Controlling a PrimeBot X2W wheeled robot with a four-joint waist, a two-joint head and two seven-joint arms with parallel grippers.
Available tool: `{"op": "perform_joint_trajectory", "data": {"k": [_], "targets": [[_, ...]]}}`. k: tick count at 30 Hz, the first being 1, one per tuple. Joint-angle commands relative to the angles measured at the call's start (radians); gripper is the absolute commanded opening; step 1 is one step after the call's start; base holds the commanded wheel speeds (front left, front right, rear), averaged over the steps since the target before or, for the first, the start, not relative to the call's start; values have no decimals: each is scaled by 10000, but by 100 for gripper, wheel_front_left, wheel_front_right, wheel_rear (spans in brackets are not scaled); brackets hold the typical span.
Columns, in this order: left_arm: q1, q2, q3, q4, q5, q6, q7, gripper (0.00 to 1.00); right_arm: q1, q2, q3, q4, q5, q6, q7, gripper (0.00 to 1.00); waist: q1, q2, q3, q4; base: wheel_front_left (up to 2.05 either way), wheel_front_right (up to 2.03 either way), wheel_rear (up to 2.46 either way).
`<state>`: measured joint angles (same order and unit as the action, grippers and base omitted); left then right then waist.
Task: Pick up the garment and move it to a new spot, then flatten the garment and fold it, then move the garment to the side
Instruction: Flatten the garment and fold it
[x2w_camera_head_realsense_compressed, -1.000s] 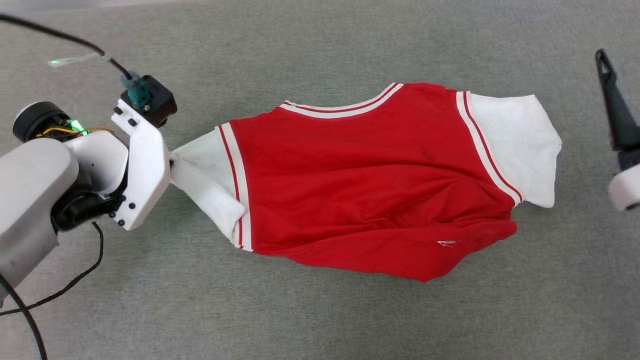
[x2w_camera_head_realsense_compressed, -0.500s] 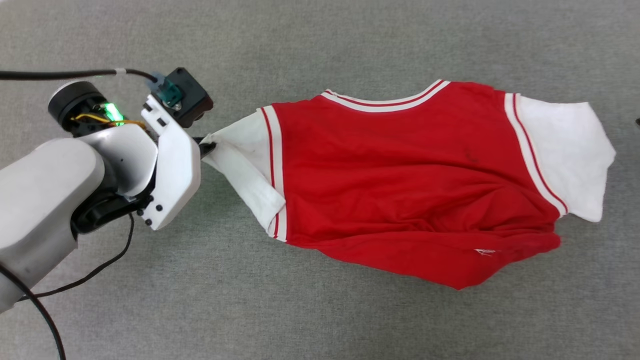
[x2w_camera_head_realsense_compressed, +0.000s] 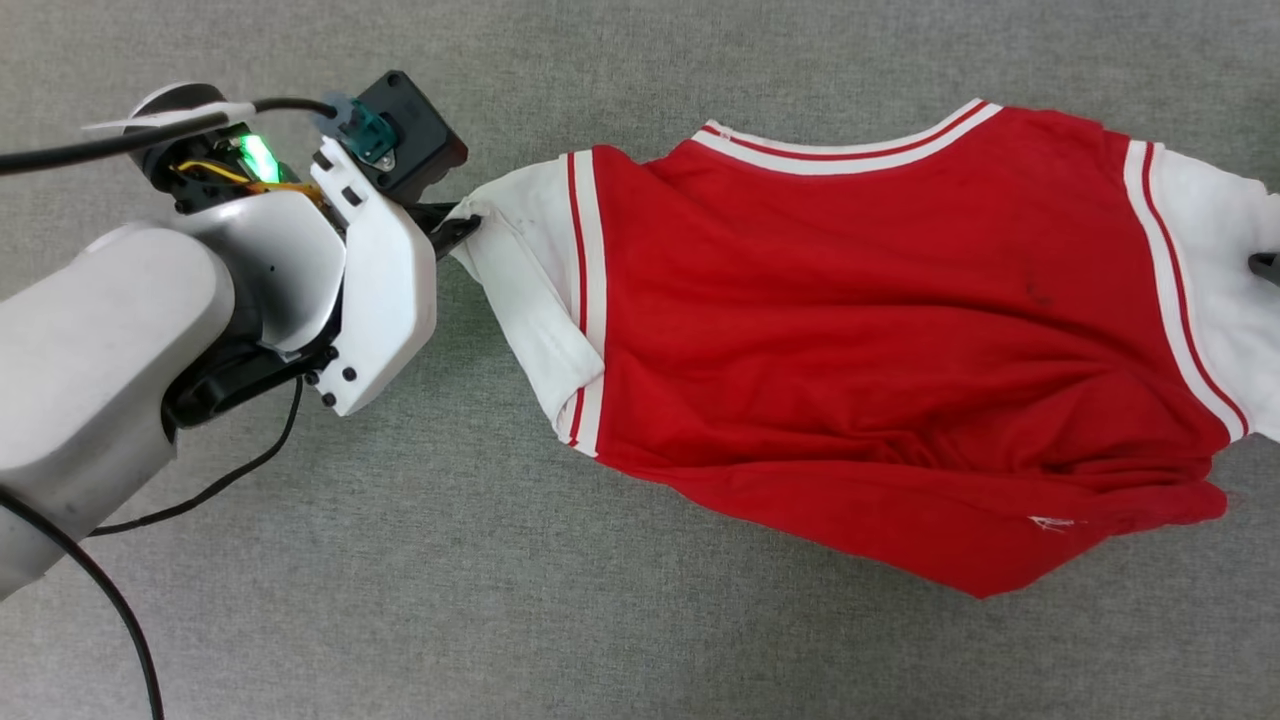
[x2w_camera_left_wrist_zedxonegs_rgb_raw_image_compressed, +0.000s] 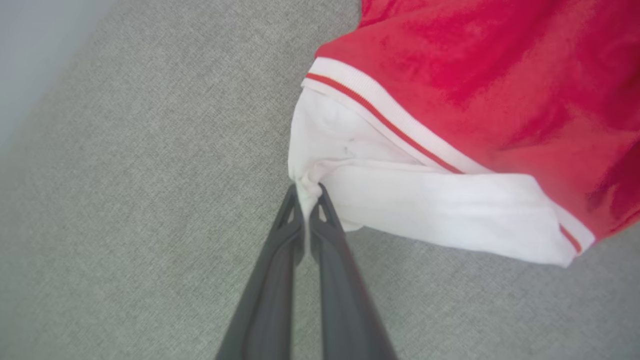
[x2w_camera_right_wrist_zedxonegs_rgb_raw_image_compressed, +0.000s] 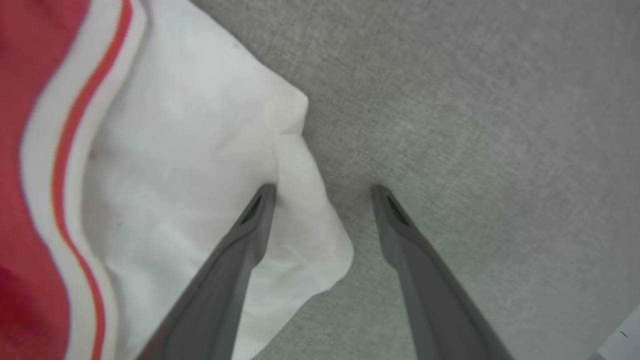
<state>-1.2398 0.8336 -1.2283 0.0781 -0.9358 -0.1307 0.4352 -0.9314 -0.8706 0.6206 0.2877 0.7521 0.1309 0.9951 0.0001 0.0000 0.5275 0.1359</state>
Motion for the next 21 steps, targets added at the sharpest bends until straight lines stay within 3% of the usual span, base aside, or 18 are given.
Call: {"op": "perform_joint_trajectory", "data": {"k": [1,5,6,7,8,21], "targets": [[-163,-34,-49,9,51,24,-78,0,180,155,198,231,-45,-4,-42,100,-1,0,123,49,0,0,0],[-230,27,-107,16,85,24,-357,0,436,675,282,870,-5,-8,-447,100,-1,0,187,-46,0,0,0],[-193,60,-133,61,84,24,-420,0,453,758,330,946,-6,-8,-542,81,-1,0,152,-82,0,0,0],[-169,65,-153,109,74,24,-457,0,420,816,334,971,-17,-8,-737,24,-1,0,88,-110,0,0,0],[-152,58,-161,149,69,24,-524,0,363,834,302,997,-12,-8,-922,0,-1,0,8,-137,0,0,0],[-29,155,89,617,69,88,-1962,0,-342,304,119,336,-112,-7,-3688,0,-1,0,-2163,-528,0,0,0]]}}
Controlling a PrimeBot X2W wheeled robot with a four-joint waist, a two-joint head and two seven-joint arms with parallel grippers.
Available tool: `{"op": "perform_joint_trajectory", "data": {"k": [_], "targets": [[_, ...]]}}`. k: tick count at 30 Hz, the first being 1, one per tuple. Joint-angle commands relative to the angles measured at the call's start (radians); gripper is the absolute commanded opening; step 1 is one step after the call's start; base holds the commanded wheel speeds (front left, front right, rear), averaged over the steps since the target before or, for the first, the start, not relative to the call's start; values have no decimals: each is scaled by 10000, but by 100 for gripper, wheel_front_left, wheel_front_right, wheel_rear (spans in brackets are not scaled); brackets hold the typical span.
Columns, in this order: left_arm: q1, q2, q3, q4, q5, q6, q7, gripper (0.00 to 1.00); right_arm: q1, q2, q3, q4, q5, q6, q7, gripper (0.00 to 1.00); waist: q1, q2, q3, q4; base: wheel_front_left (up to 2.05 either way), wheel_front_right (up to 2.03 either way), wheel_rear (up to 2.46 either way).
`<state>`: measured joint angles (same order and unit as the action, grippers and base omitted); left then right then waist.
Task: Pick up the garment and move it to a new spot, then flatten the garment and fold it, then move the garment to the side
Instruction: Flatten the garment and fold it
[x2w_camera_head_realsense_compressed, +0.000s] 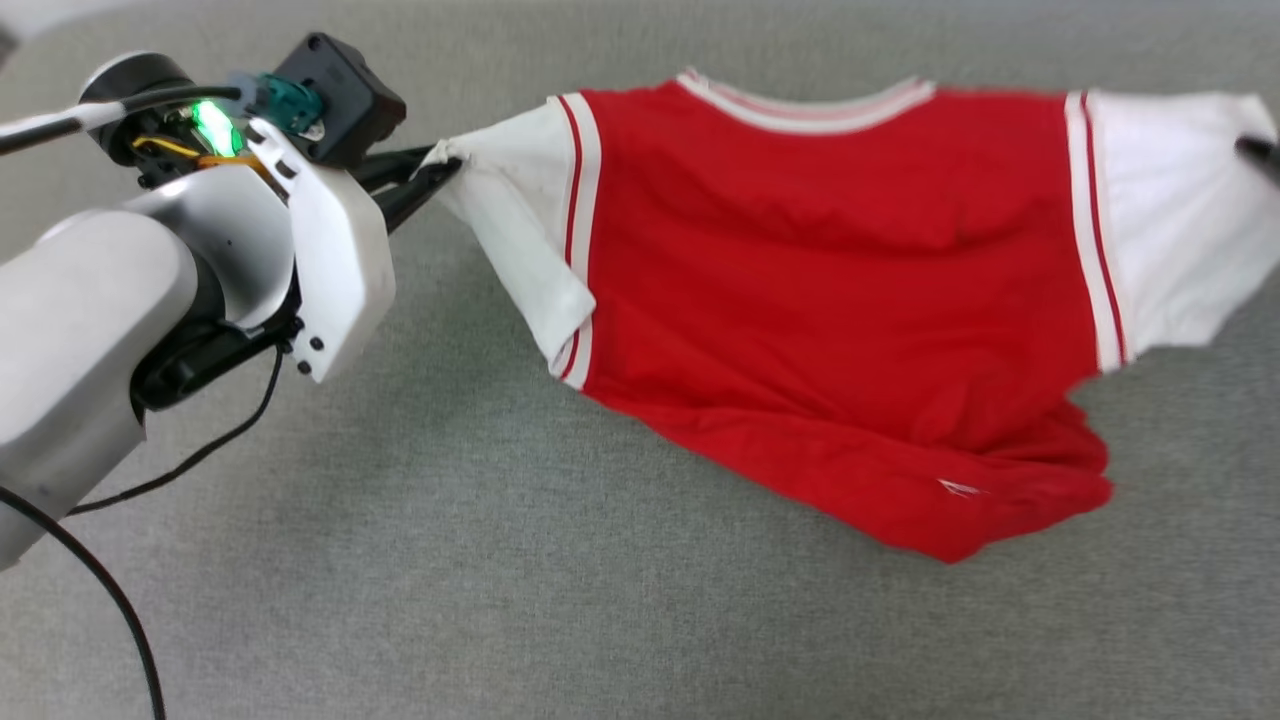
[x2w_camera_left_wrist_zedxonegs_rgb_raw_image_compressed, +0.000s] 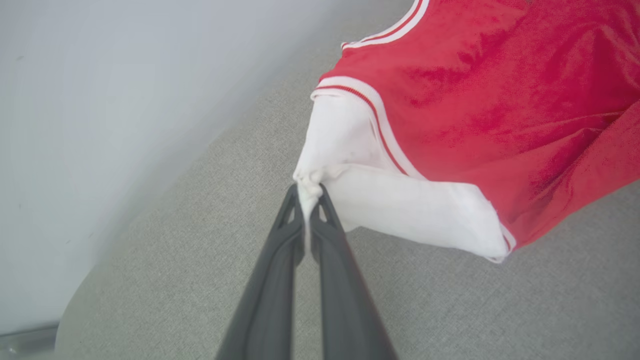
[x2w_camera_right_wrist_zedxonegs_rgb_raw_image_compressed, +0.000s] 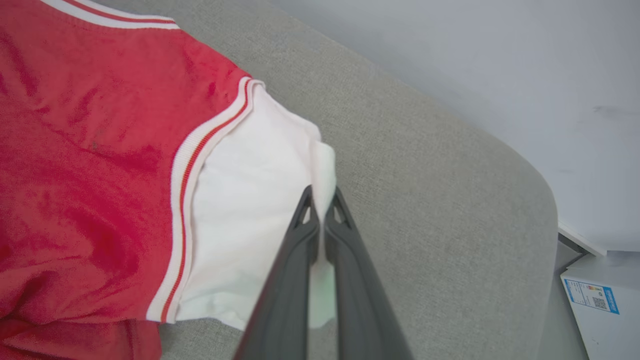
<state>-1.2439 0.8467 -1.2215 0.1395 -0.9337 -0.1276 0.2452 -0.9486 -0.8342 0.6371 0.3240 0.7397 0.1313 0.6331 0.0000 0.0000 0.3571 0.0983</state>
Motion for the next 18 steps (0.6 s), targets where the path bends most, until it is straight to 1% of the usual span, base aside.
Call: {"op": "perform_joint_trajectory", "data": {"k": [1,4,9,14,18], "targets": [[-69,18,126,-16,74,103,-209,0,-241,-88,-109,-90,19,-11,-282,0,0,0,-595,-184,0,0,0],[-284,-42,341,-59,149,238,-518,0,-444,-155,-113,-287,-63,-11,-771,0,0,0,-969,-257,0,0,0],[-840,-210,770,16,174,369,-834,0,-1089,-59,-169,-613,-198,-11,-1495,0,0,0,-1352,-341,0,0,0],[-1631,-462,1178,434,310,397,-987,0,-2032,78,-274,-746,-539,-11,-2085,0,0,0,-1393,-371,0,0,0],[-2420,-754,1446,822,471,346,-1115,0,-3045,337,-247,-485,-919,-11,-2338,0,0,0,-1158,-416,0,0,0]]}}
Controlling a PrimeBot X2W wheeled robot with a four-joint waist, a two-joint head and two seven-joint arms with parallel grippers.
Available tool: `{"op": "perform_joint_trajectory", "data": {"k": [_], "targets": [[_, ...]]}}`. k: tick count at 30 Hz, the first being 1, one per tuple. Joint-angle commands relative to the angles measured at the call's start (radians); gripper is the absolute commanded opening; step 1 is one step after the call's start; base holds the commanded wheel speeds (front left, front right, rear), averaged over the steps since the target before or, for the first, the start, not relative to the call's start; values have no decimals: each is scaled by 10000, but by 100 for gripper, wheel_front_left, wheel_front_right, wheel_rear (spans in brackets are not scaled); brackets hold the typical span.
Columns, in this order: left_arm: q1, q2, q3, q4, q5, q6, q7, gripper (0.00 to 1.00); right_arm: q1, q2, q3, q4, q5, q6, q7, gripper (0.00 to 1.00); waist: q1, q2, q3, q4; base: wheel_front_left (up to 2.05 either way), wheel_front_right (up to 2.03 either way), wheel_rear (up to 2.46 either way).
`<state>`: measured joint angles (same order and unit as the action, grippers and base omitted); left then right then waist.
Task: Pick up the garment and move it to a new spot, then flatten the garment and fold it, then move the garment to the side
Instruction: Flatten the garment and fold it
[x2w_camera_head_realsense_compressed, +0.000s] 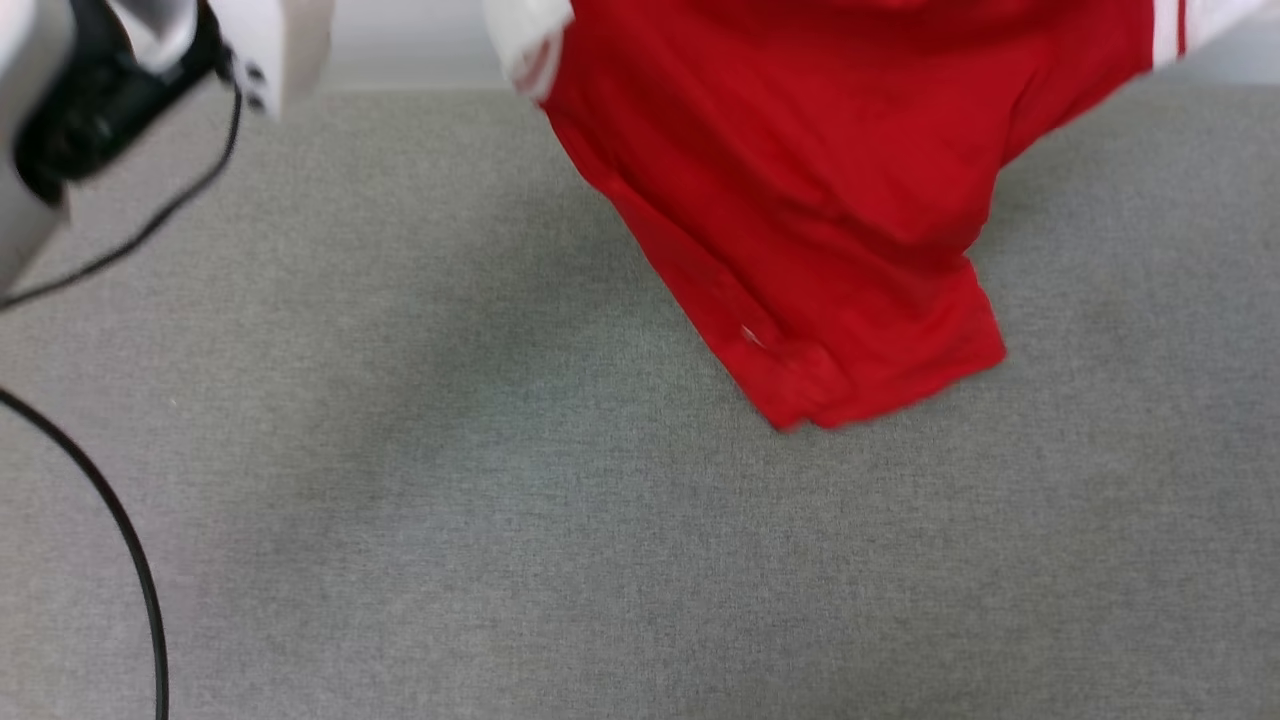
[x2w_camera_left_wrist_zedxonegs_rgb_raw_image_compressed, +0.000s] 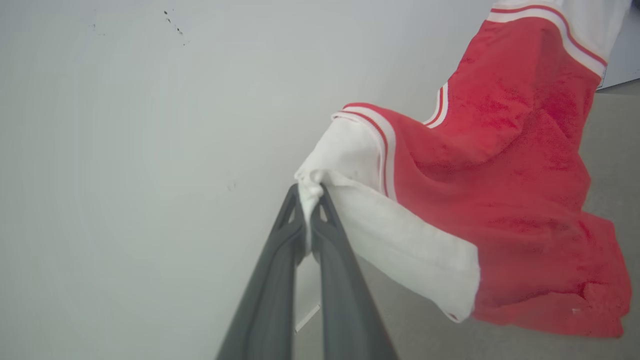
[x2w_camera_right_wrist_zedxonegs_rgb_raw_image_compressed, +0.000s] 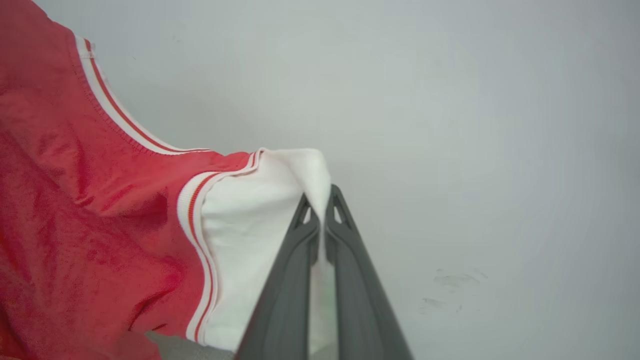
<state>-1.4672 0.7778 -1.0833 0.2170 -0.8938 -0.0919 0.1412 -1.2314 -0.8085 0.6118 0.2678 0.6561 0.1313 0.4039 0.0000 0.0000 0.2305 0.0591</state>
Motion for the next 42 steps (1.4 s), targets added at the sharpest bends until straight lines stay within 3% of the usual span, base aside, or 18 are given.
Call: {"op": "perform_joint_trajectory", "data": {"k": [1,12,25,31,42], "targets": [[-407,-143,148,167,140,1,-134,0,-500,175,27,186,-220,-11,-110,0,0,0,210,-30,0,0,0],[-2845,-1132,755,2180,720,-151,-735,0,-3983,1452,352,2368,-1861,-11,-795,0,0,0,1809,14,0,0,0],[-5407,-1520,1312,4205,1076,-312,-1757,0,-7495,2890,251,5011,-3454,-11,-2277,0,0,0,3262,126,0,0,0],[-5110,-1692,1067,4942,961,-347,-2162,0,-7721,3256,577,5783,-3390,-11,-2705,0,0,0,3552,227,0,0,0],[-2873,-1847,96,5447,240,-369,-3036,0,-5567,3128,2111,6607,-2405,-11,-3242,0,0,0,3337,260,0,0,0]]}}
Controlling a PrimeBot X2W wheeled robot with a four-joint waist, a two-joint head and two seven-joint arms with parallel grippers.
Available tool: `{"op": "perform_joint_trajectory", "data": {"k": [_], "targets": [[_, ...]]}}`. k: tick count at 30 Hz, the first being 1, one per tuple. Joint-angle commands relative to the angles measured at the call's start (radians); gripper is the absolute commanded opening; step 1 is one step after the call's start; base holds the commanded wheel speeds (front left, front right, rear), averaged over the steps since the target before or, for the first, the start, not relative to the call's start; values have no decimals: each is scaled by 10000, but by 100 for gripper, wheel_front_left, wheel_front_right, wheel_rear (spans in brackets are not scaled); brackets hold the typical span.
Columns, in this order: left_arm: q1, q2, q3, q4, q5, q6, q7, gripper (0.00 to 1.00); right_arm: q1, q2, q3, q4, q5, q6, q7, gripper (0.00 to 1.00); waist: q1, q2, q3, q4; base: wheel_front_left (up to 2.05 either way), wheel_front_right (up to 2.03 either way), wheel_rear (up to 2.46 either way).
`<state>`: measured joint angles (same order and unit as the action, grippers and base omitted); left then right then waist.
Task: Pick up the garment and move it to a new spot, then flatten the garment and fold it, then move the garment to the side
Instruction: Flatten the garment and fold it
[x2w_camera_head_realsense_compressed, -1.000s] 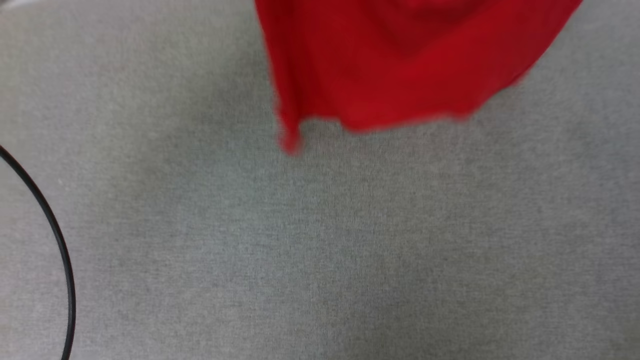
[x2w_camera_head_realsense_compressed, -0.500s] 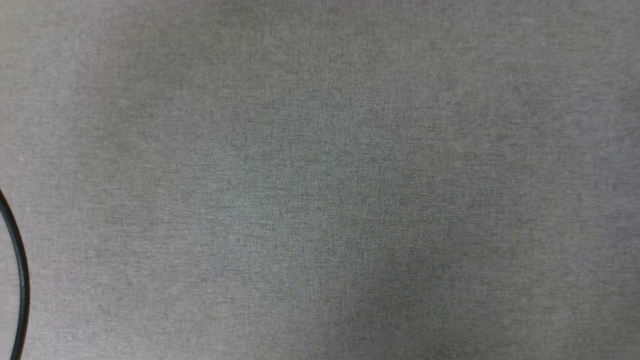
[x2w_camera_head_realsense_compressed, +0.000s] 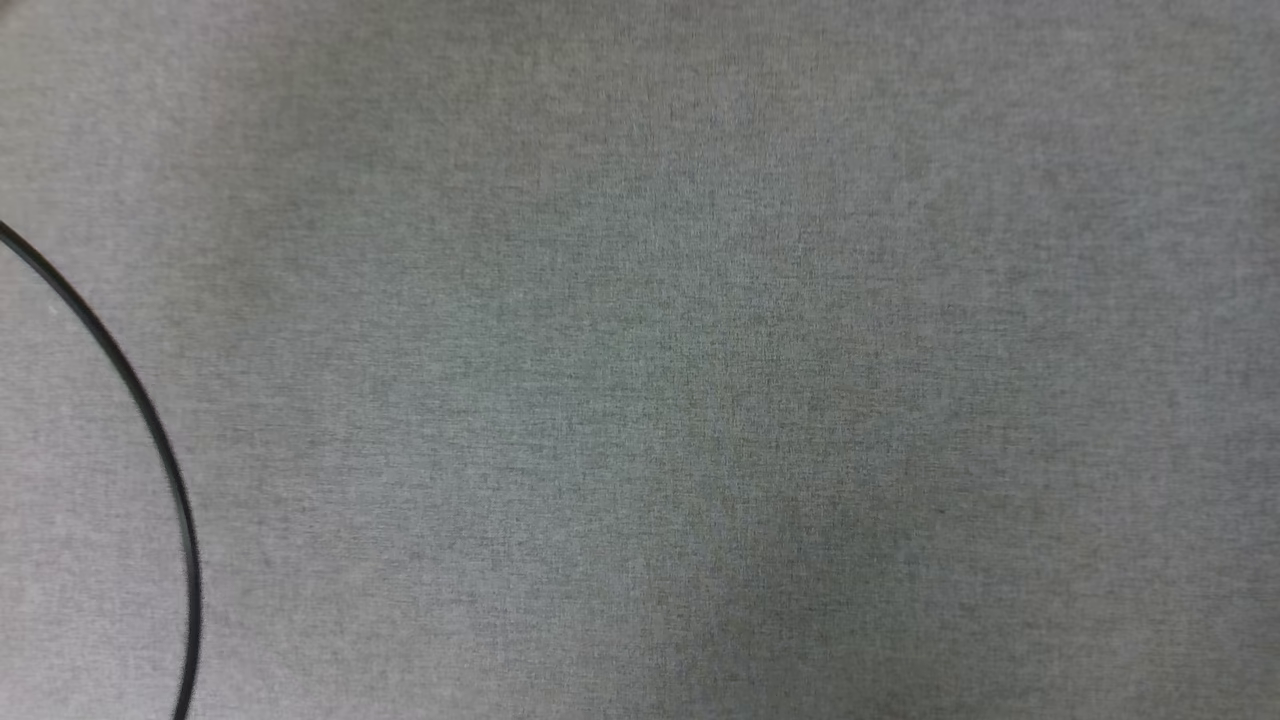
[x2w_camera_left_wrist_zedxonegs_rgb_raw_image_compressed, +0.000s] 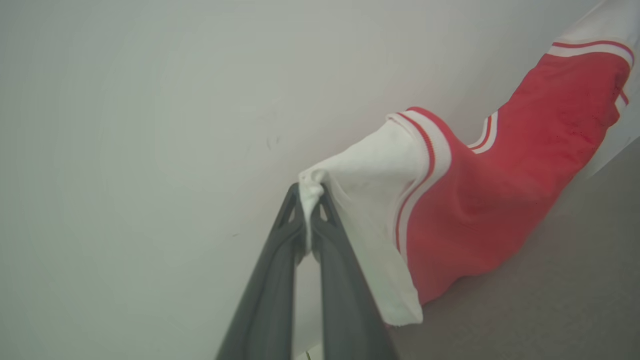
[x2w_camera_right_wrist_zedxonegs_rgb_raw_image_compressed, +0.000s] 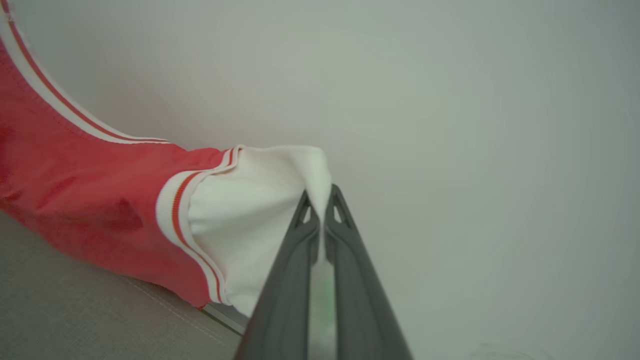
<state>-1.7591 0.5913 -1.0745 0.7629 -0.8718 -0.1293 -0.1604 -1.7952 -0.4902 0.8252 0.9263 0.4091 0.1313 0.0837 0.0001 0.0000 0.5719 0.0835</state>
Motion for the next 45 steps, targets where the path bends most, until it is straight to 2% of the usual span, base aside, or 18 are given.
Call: {"op": "perform_joint_trajectory", "data": {"k": [1,8,14,20,27,32,39,45], "targets": [[348,5,-145,-59,-38,5,-71,0,358,-65,150,27,206,-11,-98,0,-1,0,-167,23,0,0,0],[2468,353,-907,-354,-141,3,-632,0,2568,-184,1145,-272,1174,-11,-801,0,-1,0,-1004,-98,0,0,0],[4785,994,-1158,-1166,-566,193,-907,0,4580,-440,2045,-969,2032,-11,-1102,0,-1,0,-1955,-336,0,0,0],[7456,1731,-1154,-2610,-1151,1053,-1013,0,6544,-1031,2436,-1636,2799,-12,-1511,0,-1,0,-2972,-383,0,0,0],[10567,2566,-1208,-4870,-1794,2536,-1060,0,9408,-1711,2496,-2388,3380,-11,-1948,0,-1,0,-4161,-375,0,0,0],[12350,3022,-1492,-6005,-2060,3389,-1063,0,11246,-2065,2170,-2827,3619,-11,-2125,0,-1,0,-4726,-393,0,0,0],[13904,3381,-1671,-6584,-2429,4015,-1056,0,13646,-2757,1437,-3472,3472,-11,-2068,0,-1,0,-5317,-291,0,0,0],[14729,3498,-1789,-6882,-2599,4359,-980,0,15964,-3157,514,-4543,3424,-12,-1690,0,-1,0,-5584,-271,0,0,0]]}}
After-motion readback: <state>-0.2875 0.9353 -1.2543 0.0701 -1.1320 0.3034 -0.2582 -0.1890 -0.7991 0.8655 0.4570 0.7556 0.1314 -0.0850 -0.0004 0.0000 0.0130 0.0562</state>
